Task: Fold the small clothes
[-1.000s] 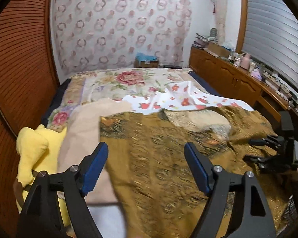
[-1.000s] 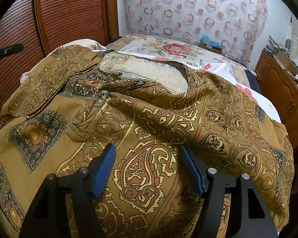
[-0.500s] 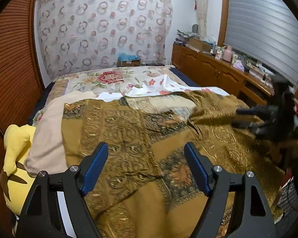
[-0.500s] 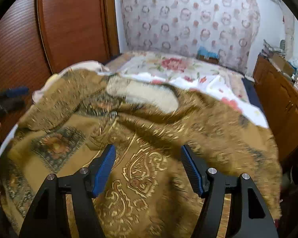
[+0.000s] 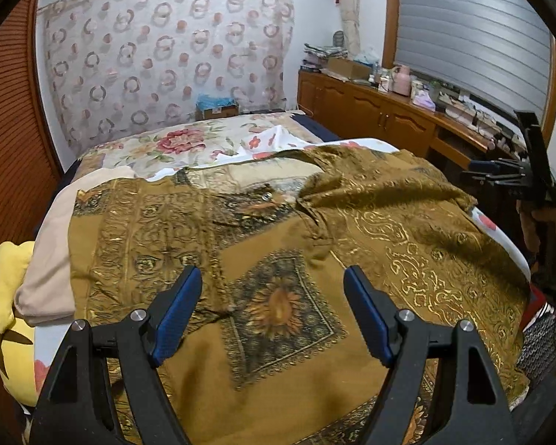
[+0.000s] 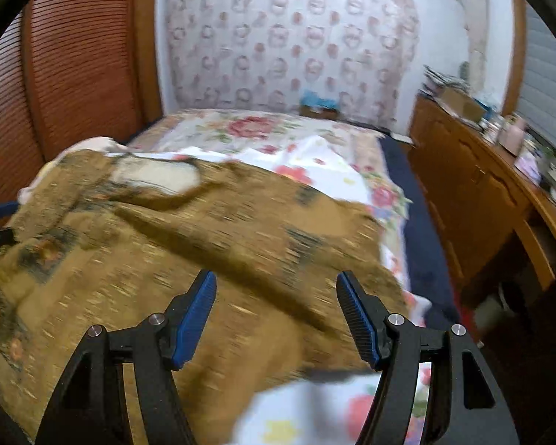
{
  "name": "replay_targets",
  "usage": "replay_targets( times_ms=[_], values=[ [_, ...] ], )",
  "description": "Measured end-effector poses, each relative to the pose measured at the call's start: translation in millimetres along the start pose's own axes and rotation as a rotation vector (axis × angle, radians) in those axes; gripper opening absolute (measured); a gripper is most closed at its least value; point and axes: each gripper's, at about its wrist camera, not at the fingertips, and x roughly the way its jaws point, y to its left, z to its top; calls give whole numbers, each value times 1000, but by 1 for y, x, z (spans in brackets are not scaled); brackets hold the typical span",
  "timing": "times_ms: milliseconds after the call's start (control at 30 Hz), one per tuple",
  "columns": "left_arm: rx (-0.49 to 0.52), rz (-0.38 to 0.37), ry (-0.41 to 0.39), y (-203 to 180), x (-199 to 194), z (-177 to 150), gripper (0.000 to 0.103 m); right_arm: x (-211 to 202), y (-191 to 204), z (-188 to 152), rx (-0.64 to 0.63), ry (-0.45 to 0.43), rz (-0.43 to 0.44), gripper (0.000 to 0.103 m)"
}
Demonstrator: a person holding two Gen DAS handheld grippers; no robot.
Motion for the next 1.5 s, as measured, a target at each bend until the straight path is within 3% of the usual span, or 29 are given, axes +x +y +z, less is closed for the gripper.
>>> replay_targets(
  times_ms=[333,533,667,767,900,1067,1100,1333,1500],
  values=[
    [34,-54,-3,-30,-3,-1,79,28,-62,-19,154,103,-50,69],
    [47,-71,3,-38,-3,-1,79,47,-82,-19,222,167,-17,69],
    [45,-75,7,-38,-2,-2,79,56,-95,-12,294,190,58,67],
    [38,-75,16,-35,0,-4,79,61,-105,-16,344,196,124,61],
    [28,-73,28,-34,2,-7,79,61,-114,-18,390,190,177,39],
    [20,-83,31,-34,3,-9,79,59,-113,-19,354,185,174,21],
    [20,-83,31,-34,3,-9,79,55,-112,-17,332,178,134,10],
    [11,-83,39,-33,6,-11,79,29,-97,-2,231,87,36,7],
    [9,-82,36,-33,4,-12,79,1,-65,17,136,-3,43,7]
  ],
)
